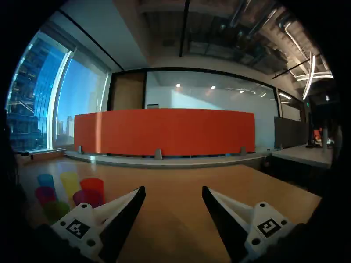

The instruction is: Pour water

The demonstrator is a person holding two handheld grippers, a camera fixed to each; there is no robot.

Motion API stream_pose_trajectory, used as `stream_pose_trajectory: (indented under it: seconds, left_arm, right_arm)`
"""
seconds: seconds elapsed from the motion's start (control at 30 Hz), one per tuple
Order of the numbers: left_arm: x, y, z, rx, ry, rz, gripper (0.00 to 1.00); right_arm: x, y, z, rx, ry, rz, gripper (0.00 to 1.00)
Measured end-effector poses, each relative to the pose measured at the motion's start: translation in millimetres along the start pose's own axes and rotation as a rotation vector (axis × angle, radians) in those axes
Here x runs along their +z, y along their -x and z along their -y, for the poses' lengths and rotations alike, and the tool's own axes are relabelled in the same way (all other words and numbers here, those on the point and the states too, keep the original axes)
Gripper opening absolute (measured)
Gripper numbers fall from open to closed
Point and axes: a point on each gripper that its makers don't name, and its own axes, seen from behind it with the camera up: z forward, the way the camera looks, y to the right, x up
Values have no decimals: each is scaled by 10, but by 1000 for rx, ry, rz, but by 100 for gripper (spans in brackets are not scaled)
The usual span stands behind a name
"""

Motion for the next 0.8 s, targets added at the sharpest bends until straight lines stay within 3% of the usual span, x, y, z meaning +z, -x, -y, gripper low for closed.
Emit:
stream_pose_trajectory:
  seconds: [0.8]
  left_arm:
    - [-9,6,-6,0,0,0,96]
  right_arm:
    - [-15,14,7,0,-1,1,99]
